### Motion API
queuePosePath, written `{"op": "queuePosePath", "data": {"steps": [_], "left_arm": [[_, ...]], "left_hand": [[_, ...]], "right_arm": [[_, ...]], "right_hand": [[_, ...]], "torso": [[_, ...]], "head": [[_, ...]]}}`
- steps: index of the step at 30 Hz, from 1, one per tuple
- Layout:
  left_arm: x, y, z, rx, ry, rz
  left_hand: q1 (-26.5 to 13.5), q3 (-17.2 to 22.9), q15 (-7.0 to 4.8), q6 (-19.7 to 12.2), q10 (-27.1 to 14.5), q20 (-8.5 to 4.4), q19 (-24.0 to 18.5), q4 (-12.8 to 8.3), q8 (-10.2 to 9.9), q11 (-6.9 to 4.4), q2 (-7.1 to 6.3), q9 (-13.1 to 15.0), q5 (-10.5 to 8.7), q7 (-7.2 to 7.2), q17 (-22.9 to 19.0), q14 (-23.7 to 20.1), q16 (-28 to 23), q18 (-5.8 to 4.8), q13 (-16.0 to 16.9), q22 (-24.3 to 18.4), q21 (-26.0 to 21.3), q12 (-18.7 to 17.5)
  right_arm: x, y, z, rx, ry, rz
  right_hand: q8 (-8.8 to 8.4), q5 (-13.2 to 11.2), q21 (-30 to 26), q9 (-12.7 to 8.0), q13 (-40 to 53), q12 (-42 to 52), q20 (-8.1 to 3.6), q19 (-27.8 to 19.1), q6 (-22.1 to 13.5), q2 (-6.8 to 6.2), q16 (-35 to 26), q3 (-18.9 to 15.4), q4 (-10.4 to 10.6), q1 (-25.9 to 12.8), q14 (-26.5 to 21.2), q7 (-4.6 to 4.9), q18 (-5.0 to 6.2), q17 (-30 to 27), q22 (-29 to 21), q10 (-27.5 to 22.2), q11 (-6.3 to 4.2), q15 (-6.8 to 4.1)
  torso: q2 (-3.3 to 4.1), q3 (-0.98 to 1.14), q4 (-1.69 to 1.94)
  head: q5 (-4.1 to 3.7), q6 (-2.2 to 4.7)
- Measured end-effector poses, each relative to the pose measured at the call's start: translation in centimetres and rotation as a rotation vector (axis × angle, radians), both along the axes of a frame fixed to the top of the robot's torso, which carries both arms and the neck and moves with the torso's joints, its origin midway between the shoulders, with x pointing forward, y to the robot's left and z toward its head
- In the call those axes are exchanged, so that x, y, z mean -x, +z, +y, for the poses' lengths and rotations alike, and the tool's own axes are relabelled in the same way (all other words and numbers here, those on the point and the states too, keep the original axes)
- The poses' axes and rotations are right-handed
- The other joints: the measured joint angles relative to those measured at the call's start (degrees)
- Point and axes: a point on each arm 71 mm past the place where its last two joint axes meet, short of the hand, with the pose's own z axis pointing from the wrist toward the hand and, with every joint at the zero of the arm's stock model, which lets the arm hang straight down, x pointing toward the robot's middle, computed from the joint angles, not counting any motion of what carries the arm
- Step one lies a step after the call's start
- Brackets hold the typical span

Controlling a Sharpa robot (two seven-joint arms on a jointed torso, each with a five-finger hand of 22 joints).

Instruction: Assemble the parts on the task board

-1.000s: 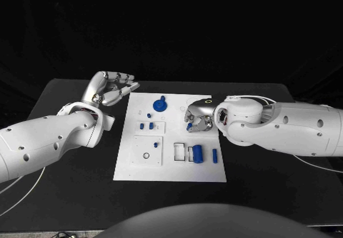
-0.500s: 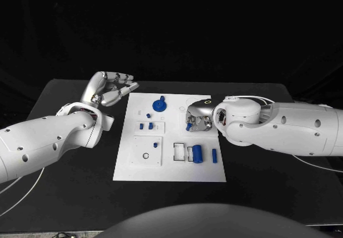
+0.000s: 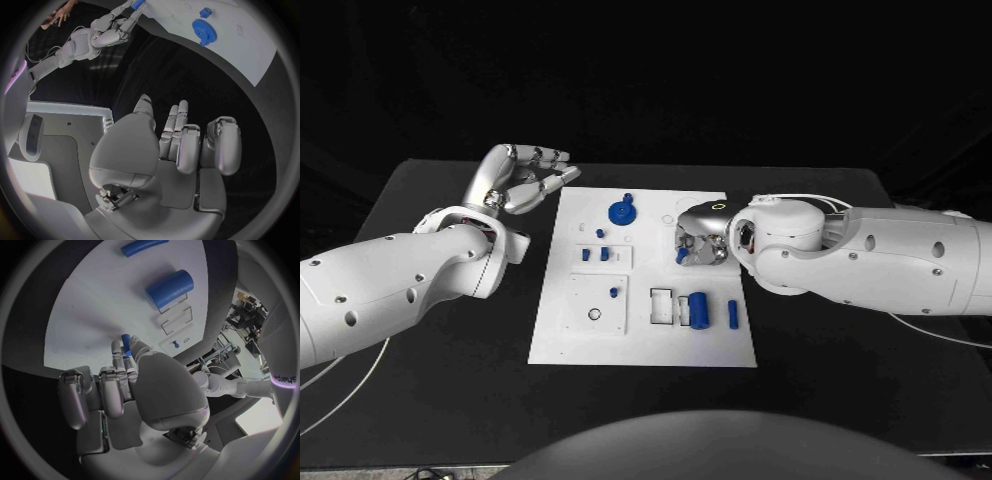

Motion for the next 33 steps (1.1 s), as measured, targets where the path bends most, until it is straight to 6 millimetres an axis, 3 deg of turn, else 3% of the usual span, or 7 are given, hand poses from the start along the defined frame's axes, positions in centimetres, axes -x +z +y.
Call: {"op": "queuePosePath", "data": {"steps": [16, 21, 33], "left_arm": [[0.0, 0.0, 0.08, -0.001, 0.0, 0.0], [0.0, 0.0, 0.07, -0.002, 0.0, 0.0], [-0.02, -0.02, 0.09, -0.002, 0.0, 0.001]], "left_hand": [[0.31, 0.0, 0.0, 0.42, 0.0, 0.0, 0.0, 0.0, 0.0, 0.0, 0.31, 0.0, 0.21, 0.01, -0.01, 0.0, 0.0, 0.0, 0.0, 0.0, 0.0, 0.0], [0.31, 0.0, 0.0, 0.42, 0.0, 0.0, 0.0, 0.0, 0.0, 0.0, 0.31, 0.0, 0.21, 0.01, -0.01, 0.0, 0.0, 0.0, 0.0, 0.0, 0.0, 0.0], [0.31, 0.0, 0.0, 0.42, 0.0, 0.0, 0.0, 0.0, 0.0, 0.0, 0.31, 0.0, 0.21, 0.01, -0.01, 0.0, 0.0, 0.0, 0.0, 0.0, 0.0, 0.0]], "right_arm": [[0.0, -0.17, 0.07, 0.001, 0.001, 0.003], [0.01, -0.21, 0.1, 0.001, 0.001, 0.004], [0.02, -0.15, 0.15, -0.005, 0.0, -0.001]], "right_hand": [[0.0, 0.0, 0.0, -0.12, 0.01, -0.52, 0.0, 0.0, 0.18, -0.63, 0.0, 0.16, -0.16, 0.16, -0.01, -0.18, 0.0, -0.01, 0.03, 0.42, 0.01, 0.01], [-0.01, 0.0, 0.0, -0.18, 0.01, -0.78, 0.0, 0.0, 0.38, -0.68, 0.0, 0.4, 0.08, 0.2, -0.01, 0.03, 0.0, -0.01, 0.04, 1.17, -0.08, 0.01], [0.41, 0.0, 0.0, -0.18, 0.01, -1.81, -0.41, 0.0, 3.26, -0.68, 0.0, 1.91, 0.17, 0.2, -0.01, -0.16, 0.0, -0.02, 0.04, 5.04, -0.5, -0.4]], "torso": [[0.0, -0.01, 0.02], [0.01, 0.0, 0.02], [0.04, 0.02, -0.02]], "head": [[-0.38, 0.0], [-0.19, 0.0], [-0.15, 0.0]]}}
